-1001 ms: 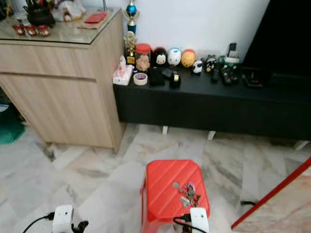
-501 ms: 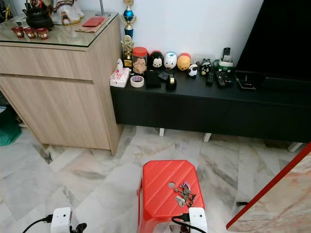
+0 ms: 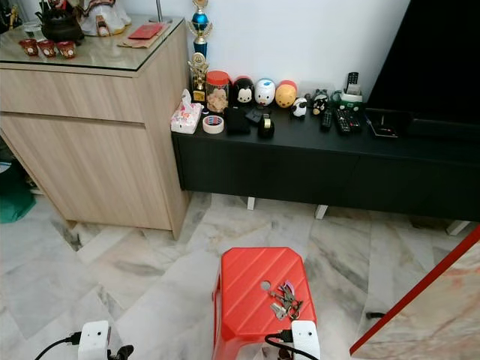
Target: Hang keys on a hook
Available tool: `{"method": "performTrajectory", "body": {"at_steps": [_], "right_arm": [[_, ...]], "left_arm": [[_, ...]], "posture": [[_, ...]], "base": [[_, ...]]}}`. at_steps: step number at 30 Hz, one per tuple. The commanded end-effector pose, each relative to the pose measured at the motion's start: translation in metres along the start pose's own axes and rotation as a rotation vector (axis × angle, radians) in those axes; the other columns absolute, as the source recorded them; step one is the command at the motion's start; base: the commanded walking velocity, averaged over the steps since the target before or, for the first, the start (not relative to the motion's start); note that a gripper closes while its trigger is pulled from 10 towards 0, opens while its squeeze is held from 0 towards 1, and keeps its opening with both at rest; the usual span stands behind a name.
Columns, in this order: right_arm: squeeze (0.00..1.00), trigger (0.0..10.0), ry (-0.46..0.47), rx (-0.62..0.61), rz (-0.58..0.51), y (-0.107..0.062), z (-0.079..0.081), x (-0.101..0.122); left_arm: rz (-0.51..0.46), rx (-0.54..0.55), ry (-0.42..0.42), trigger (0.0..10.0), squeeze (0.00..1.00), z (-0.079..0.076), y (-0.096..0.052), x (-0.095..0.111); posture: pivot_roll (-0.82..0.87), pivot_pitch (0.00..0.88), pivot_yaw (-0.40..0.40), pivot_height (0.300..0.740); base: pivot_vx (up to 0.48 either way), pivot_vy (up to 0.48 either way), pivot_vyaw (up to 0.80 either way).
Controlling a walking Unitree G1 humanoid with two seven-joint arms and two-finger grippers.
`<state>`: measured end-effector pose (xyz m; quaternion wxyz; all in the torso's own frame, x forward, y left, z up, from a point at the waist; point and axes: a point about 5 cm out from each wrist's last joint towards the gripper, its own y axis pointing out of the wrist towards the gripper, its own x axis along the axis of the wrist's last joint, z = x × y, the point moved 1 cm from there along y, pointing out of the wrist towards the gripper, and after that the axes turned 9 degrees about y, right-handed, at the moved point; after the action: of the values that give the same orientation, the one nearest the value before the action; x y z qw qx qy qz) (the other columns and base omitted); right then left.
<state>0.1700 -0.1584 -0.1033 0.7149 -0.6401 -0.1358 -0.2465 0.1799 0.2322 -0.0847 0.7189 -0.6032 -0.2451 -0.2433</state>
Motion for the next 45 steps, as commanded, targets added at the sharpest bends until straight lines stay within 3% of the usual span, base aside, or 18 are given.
{"method": "performTrajectory", "body": {"at_steps": [1, 14, 23, 29, 34, 40, 44, 45], "right_arm": [[0.0, 10.0, -0.002, -0.006, -0.005, 0.0, -0.002, 0.002], [0.0, 10.0, -0.005, -0.006, -0.002, 0.0, -0.002, 0.0], [0.0, 10.0, 0.006, -0.007, -0.015, 0.0, -0.002, 0.001], [0.0, 10.0, -0.013, -0.022, -0.05, -0.001, -0.003, 0.005], [0.0, 10.0, 0.003, -0.047, -0.128, -0.002, -0.005, 0.011], [0.0, 10.0, 0.005, -0.038, -0.262, -0.005, -0.005, 0.022], [0.0, 10.0, 0.012, -0.033, -0.291, -0.006, -0.005, 0.024], [0.0, 10.0, -0.018, -0.04, -0.309, -0.007, -0.005, 0.026]], "left_arm": [[0.017, -0.002, -0.012, 10.0, 0.0, 0.001, -0.002, -0.006], [0.017, -0.012, -0.002, 10.0, 0.0, 0.0, -0.002, -0.007], [-0.006, -0.017, -0.015, 10.0, 0.0, 0.0, -0.002, -0.005], [-0.088, -0.005, -0.022, 10.0, 0.0, 0.006, -0.002, 0.005], [-0.208, 0.011, -0.021, 10.0, 0.0, 0.016, -0.004, 0.02], [-0.522, 0.046, -0.023, 10.0, 0.0, 0.026, -0.016, 0.065], [-0.637, 0.052, 0.005, 10.0, 0.0, 0.02, -0.025, 0.084], [-0.686, 0.053, 0.048, 10.0, 0.0, 0.014, -0.03, 0.09]], "posture": [[0.07, 0.0, -0.064, 0.74], [0.06, 0.0, -0.06, 0.74], [0.06, 0.0, -0.062, 0.74], [0.06, 0.005, -0.064, 0.74], [0.07, 0.011, -0.067, 0.74], [0.06, 0.022, -0.062, 0.74], [0.06, 0.022, -0.06, 0.74], [0.06, 0.022, -0.058, 0.74]], "base": [[0.27, 0.0, 0.0], [0.278, 0.0, 0.0], [0.0, 0.0, 0.0], [0.0, 0.0, 0.0], [0.0, 0.0, 0.0], [0.0, 0.0, 0.0], [0.0, 0.0, 0.0], [0.0, 0.0, 0.0]]}}
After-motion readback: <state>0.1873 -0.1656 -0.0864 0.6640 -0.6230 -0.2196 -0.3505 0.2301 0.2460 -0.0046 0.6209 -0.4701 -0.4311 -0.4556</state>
